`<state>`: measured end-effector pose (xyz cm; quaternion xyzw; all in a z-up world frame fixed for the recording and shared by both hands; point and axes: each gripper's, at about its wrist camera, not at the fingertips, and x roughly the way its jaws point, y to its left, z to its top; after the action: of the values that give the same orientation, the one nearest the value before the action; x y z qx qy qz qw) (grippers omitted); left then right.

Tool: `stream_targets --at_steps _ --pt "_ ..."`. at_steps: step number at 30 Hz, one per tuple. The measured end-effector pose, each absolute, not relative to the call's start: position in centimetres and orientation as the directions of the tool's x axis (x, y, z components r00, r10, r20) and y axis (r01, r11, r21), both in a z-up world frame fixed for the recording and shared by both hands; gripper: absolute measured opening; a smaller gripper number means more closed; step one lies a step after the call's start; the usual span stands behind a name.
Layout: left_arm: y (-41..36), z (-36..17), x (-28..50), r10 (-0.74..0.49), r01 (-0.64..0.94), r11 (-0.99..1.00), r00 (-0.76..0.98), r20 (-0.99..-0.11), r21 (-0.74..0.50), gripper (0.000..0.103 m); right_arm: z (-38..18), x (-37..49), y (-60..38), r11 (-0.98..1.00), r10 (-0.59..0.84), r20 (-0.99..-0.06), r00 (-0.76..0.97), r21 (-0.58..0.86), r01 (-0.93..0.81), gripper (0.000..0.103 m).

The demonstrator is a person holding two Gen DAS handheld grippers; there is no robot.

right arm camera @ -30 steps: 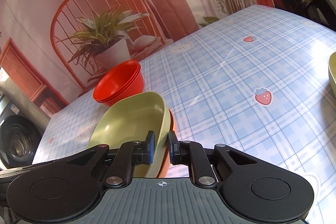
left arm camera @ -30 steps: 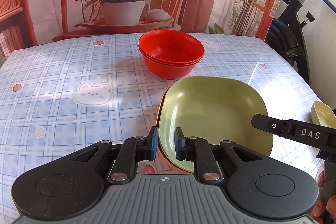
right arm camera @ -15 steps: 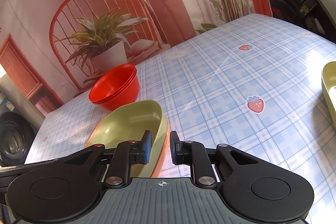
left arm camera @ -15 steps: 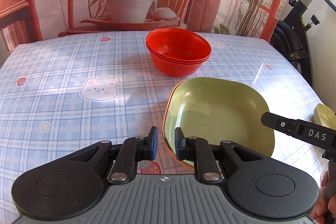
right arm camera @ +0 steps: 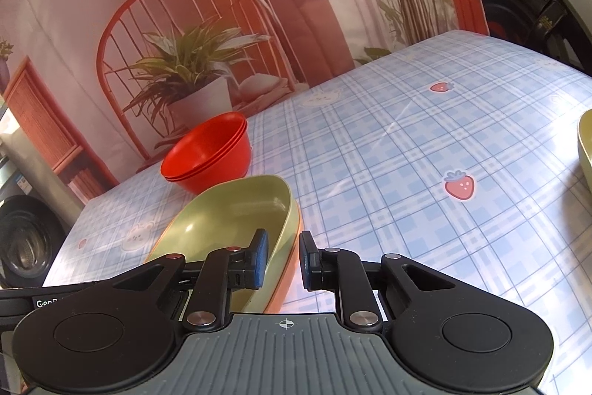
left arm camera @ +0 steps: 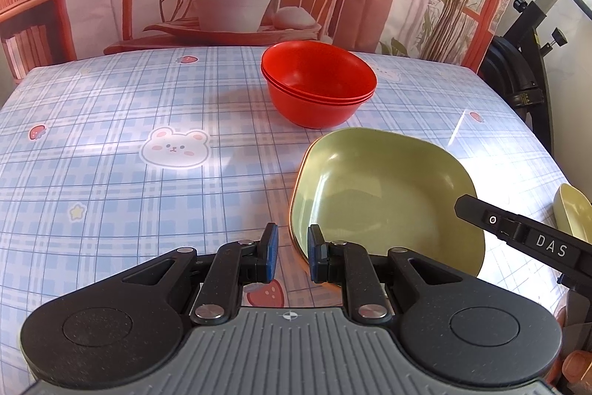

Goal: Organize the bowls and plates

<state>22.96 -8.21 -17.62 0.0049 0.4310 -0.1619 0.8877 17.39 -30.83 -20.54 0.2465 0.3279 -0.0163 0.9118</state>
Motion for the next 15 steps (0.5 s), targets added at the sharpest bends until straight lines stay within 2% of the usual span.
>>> stream_targets --at_steps 15 --pt "-8.10 -17.52 22.92 -0.287 0.289 0.948 0.581 -0.761 -0.137 0.018 -20.74 17.34 -30.91 0.865 0.142 -0.629 0.764 0.455 0.214 0.013"
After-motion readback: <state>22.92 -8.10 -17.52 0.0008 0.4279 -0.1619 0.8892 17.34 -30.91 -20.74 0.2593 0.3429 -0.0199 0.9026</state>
